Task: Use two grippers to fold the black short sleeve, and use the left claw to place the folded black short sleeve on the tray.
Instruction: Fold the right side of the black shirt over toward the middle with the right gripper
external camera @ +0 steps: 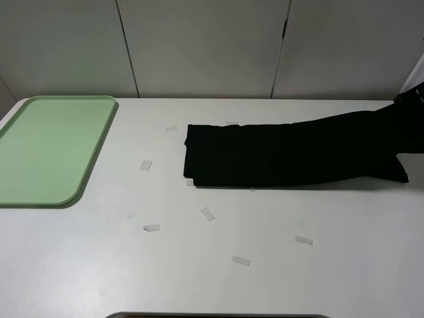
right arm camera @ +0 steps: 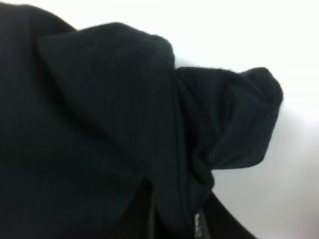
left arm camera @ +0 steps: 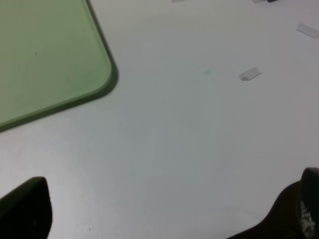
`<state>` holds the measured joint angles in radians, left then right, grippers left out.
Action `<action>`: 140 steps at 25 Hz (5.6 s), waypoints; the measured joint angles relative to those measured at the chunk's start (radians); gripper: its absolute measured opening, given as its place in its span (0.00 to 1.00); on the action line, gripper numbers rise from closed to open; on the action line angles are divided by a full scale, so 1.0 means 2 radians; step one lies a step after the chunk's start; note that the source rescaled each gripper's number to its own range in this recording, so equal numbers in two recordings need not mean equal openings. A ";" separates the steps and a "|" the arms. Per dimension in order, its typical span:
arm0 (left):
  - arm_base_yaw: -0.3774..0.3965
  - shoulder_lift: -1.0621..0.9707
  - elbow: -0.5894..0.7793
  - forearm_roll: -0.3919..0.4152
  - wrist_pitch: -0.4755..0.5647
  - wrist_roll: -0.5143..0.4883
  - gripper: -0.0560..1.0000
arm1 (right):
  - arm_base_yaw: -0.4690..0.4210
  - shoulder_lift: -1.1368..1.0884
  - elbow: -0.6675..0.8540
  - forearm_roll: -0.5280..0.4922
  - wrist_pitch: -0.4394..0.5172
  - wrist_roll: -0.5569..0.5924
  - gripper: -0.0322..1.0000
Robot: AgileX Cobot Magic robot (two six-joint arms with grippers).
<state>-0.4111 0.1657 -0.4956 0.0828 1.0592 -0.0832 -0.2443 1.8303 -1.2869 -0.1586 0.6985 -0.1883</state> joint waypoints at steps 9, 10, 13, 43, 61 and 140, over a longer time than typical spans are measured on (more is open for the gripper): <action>0.000 0.000 0.000 0.000 0.000 0.000 0.98 | 0.000 0.004 0.000 0.004 0.000 0.000 0.13; 0.000 0.000 0.000 0.000 0.000 0.000 0.98 | 0.000 0.006 0.000 0.004 0.000 0.000 0.13; 0.000 0.000 0.000 0.000 0.000 0.000 0.98 | 0.000 0.018 0.000 0.006 0.000 0.006 0.13; 0.000 0.000 0.000 0.000 0.000 0.000 0.98 | -0.009 0.091 0.000 0.059 -0.027 -0.008 1.00; 0.000 0.000 0.000 0.000 0.000 0.000 0.98 | -0.045 0.159 -0.004 0.143 -0.058 -0.084 1.00; 0.000 0.000 0.000 0.000 0.000 0.000 0.98 | 0.224 0.073 0.000 -0.197 0.104 0.231 0.21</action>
<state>-0.4111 0.1657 -0.4956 0.0828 1.0583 -0.0832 0.2031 1.9773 -1.2872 -0.5527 0.9056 0.2744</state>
